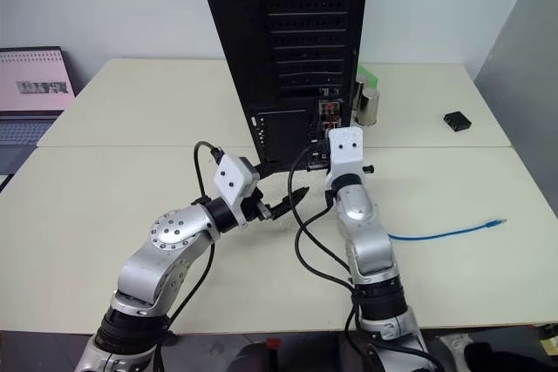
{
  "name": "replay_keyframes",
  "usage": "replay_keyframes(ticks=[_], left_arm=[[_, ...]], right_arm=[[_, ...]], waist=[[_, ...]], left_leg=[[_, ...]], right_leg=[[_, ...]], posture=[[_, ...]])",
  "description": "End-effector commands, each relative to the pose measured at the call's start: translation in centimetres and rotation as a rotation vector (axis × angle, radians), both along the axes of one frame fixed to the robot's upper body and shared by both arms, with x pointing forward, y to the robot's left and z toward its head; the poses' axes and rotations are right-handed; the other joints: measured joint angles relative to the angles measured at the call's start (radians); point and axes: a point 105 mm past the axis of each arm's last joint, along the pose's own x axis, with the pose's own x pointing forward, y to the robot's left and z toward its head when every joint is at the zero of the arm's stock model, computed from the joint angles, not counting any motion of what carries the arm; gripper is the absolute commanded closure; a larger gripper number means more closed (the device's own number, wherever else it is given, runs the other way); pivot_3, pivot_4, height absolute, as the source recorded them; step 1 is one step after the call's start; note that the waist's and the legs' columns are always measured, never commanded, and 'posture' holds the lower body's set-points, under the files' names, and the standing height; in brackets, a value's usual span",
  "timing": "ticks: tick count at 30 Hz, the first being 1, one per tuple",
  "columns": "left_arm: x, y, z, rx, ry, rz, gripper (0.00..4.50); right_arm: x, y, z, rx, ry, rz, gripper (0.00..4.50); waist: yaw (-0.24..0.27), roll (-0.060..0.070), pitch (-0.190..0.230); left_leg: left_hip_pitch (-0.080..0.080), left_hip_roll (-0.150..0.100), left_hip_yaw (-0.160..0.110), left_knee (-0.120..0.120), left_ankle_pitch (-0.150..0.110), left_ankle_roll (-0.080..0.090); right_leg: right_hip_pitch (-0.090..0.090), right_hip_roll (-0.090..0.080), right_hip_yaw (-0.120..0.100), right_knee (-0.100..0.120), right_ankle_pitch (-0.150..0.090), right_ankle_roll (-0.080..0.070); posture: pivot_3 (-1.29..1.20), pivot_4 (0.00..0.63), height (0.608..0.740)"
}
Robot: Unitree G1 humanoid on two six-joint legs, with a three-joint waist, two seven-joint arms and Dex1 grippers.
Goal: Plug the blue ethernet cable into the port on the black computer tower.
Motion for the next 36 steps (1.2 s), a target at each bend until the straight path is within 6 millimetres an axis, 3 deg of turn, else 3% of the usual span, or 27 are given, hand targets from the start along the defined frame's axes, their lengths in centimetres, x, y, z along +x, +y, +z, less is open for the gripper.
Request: replay_keyframes(ticks=[1, 4, 23, 36], left_arm=[[-0.1, 0.0, 1.4, -0.015, -0.06, -0.004, 0.66], [-0.1, 0.0, 1.4, -0.015, -0.06, -0.004, 0.66], [-0.1, 0.0, 1.3, -0.013, -0.061, -0.002, 0.66], [0.2, 0.8, 1.4, -0.01, -0.057, 0.035, 0.66]], right_arm=[[-0.2, 0.6, 2.6, 0.02, -0.087, 0.019, 4.5], [-0.3, 0.8, 3.3, 0.008, -0.111, 0.03, 4.5], [-0.6, 2.2, 2.5, -0.047, -0.095, 0.1, 4.5], [-0.4, 2.3, 3.8, 0.053, -0.06, 0.071, 4.5]], waist=[[0.0, 0.0, 0.0], [-0.001, 0.0, 0.0], [-0.005, 0.0, 0.0], [-0.004, 0.0, 0.0]], left_leg=[[0.0, 0.0, 0.0, 0.0, 0.0, 0.0], [0.0, 0.0, 0.0, 0.0, 0.0, 0.0], [0.0, 0.0, 0.001, 0.0, 0.0, 0.0], [0.0, 0.0, 0.001, 0.0, 0.0, 0.0]], right_leg=[[0.0, 0.0, 0.0, 0.0, 0.0, 0.0], [0.0, 0.0, 0.0, 0.0, 0.0, 0.0], [-0.001, 0.0, 0.001, 0.0, 0.0, 0.0], [-0.001, 0.0, 0.001, 0.0, 0.0, 0.0]], posture=[[0.0, 0.15, 0.74], [0.0, 0.15, 0.74], [0.0, 0.15, 0.74], [0.0, 0.15, 0.74]])
